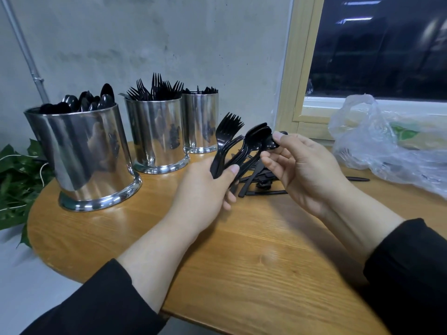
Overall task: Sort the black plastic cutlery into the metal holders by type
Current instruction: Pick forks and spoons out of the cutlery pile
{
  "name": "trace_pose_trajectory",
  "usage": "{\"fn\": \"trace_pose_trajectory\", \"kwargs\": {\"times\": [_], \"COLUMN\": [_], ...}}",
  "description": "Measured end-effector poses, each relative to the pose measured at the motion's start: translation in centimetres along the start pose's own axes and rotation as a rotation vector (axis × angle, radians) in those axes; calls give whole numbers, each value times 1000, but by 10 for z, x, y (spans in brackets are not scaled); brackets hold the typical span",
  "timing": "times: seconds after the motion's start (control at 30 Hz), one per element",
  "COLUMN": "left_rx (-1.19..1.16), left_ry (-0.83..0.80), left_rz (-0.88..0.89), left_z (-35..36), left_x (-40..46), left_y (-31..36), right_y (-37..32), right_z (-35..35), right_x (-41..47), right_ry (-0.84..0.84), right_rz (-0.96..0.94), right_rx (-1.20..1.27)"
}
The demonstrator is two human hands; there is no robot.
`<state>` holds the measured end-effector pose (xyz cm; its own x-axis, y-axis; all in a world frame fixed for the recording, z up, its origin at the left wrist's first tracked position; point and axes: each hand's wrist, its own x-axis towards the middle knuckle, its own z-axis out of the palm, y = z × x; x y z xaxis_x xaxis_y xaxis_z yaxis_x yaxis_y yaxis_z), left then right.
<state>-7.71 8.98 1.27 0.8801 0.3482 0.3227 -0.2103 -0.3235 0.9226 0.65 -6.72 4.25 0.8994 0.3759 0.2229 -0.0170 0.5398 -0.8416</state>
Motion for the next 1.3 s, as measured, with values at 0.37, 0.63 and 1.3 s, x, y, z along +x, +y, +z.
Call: {"fn": "trace_pose_trajectory", "kwargs": {"times": [0.37,0.63,1.3], "left_rx": [78,-421,-513], "left_ry": [-119,-258,-9], "left_rz": [14,-168,-43], "left_z": [2,-6,-100], "left_x": [-5,-8,-7], "left_y": [1,9,18], "right_y": [2,-4,-10], "right_z": [1,8,133], "right_x": [-3,-7,9], "right_ry": [132,51,-140], "right_rz": [-82,-311,-497], "right_rx": [-344,-778,-781]}}
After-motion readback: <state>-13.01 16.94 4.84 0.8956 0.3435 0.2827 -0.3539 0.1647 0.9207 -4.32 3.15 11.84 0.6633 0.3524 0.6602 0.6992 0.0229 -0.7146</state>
